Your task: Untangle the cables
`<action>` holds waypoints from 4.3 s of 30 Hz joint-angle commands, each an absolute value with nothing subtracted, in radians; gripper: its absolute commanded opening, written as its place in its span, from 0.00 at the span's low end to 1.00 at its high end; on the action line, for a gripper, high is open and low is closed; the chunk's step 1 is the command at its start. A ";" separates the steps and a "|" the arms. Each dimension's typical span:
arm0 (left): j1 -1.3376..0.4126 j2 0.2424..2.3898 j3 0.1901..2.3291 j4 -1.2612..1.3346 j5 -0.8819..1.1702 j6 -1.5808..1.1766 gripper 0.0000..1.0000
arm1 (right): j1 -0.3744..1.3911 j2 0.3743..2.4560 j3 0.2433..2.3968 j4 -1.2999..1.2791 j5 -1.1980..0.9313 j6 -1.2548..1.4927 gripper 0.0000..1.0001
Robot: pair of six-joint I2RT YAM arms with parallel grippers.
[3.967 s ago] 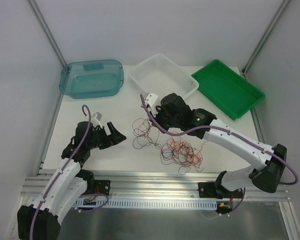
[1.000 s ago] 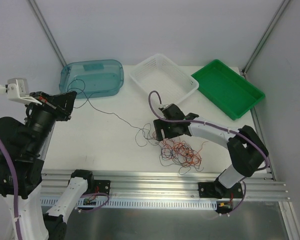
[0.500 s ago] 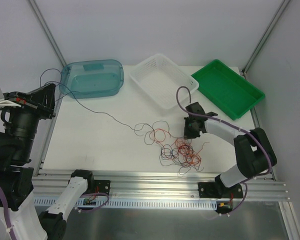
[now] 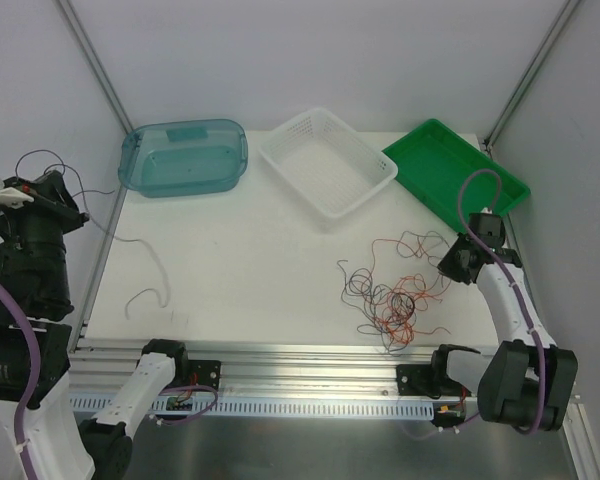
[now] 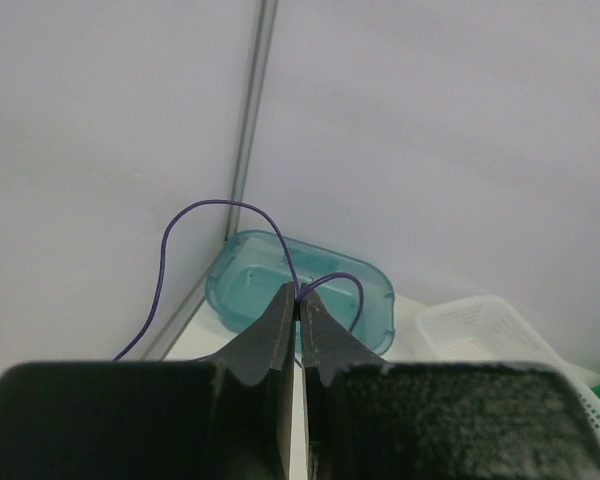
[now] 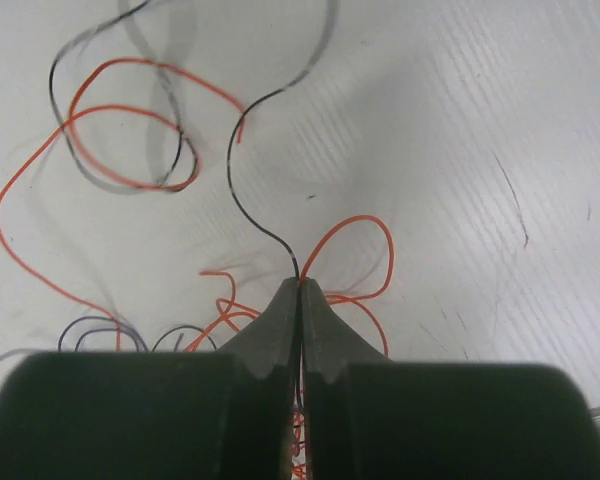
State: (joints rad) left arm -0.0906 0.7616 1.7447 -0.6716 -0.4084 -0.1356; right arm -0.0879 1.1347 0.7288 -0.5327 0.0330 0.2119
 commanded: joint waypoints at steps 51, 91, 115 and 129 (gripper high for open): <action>-0.158 0.864 0.502 -0.206 0.092 -0.716 0.94 | 0.753 1.160 0.821 -0.428 -0.083 0.110 0.76; -0.448 1.422 0.725 -0.348 -0.385 -0.904 0.00 | 0.772 1.040 0.744 -0.393 -0.163 0.077 0.97; -0.397 1.354 1.903 -0.607 -0.381 -0.411 0.00 | 0.772 0.977 0.834 -0.569 -0.117 0.060 0.97; -0.135 1.770 2.287 -0.447 -0.322 -0.244 0.00 | 0.773 1.038 0.885 -0.598 -0.153 0.078 0.97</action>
State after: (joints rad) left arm -0.1818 1.7107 2.2559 -0.5293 -0.3561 -0.3126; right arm 0.7685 1.0248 0.8349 -0.5762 -0.1394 0.0738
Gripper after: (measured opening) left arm 0.009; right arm 0.969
